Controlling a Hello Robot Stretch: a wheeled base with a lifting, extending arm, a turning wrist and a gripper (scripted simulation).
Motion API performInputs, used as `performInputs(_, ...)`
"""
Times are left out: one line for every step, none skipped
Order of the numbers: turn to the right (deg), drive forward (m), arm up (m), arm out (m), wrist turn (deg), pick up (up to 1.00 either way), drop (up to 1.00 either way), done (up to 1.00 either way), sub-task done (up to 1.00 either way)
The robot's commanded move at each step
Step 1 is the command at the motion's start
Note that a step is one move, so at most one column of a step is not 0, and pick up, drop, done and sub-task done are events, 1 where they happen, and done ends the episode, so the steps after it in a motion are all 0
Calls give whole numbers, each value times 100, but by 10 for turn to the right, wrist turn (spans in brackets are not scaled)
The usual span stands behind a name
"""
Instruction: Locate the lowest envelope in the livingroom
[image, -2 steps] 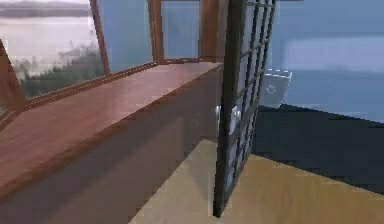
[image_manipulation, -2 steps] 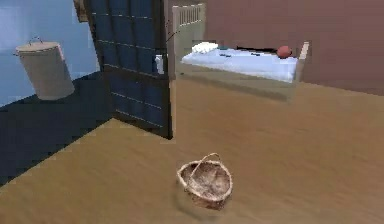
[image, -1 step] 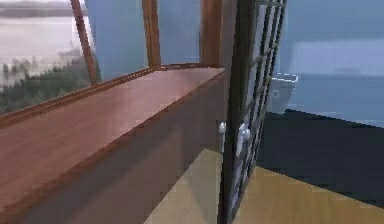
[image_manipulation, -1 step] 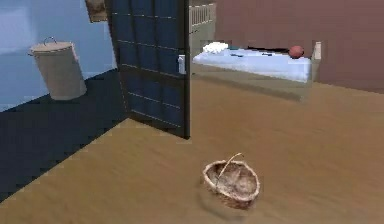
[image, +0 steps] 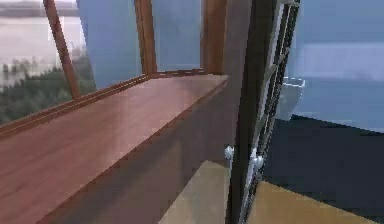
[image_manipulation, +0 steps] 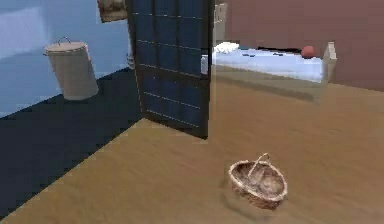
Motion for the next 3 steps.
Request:
performInputs(450, 0, 0, 0, 0, 0, 0, 0, 0)
performInputs(270, 0, 0, 0, 0, 0, 0, 0, 0)
performInputs(0, 60, 0, 0, 0, 0, 0, 0, 0)
